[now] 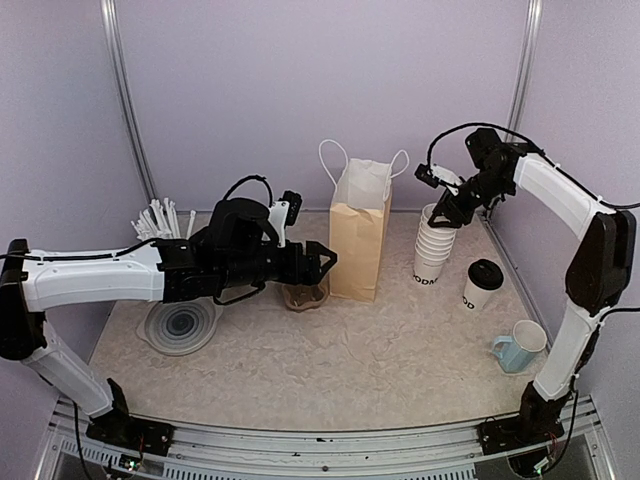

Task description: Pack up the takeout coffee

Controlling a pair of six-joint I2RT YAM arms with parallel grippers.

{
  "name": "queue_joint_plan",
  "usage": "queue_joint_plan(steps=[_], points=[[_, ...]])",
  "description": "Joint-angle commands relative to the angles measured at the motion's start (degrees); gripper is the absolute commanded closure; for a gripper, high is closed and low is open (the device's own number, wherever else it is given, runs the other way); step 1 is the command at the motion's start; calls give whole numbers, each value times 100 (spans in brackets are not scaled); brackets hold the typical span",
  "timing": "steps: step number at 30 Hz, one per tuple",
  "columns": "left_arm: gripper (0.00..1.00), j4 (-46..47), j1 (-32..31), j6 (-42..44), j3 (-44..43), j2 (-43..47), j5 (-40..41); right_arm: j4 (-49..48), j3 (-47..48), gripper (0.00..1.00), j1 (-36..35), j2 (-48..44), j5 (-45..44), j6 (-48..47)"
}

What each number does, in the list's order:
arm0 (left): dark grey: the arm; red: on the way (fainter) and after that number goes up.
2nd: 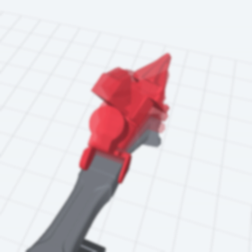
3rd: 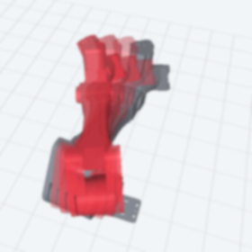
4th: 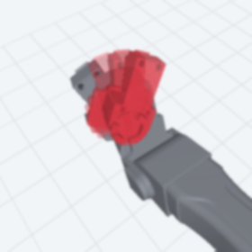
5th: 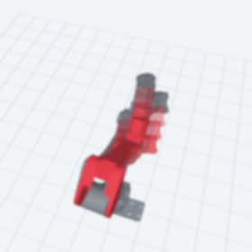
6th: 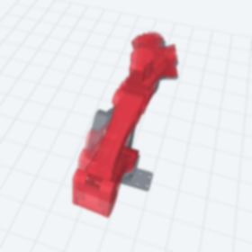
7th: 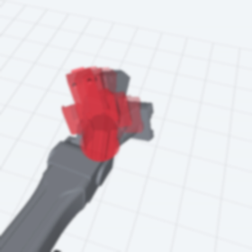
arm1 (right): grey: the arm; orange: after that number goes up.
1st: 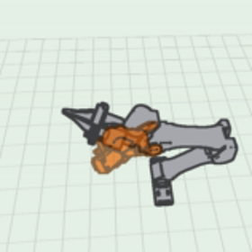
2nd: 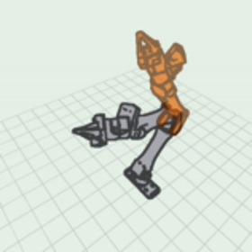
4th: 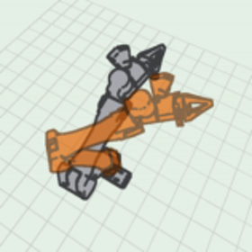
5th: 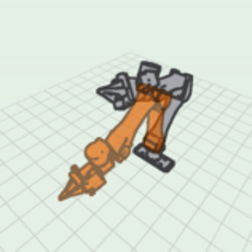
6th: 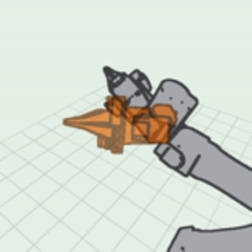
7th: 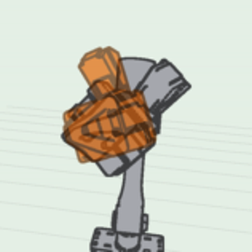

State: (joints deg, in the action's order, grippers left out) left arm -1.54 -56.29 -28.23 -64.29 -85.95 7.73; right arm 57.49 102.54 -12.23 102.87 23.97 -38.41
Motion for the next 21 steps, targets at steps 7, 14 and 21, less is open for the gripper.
queue_joint_plan(steps=[7,14,21], points=[[15,30,49,-49,104,108,-64,267,205,82,-42,104,-133,172],[15,17,66,-69,127,52,-121,333,142,88,-69,93,-214,206],[15,-3,66,-94,143,33,-133,290,117,100,-117,38,-363,245]])
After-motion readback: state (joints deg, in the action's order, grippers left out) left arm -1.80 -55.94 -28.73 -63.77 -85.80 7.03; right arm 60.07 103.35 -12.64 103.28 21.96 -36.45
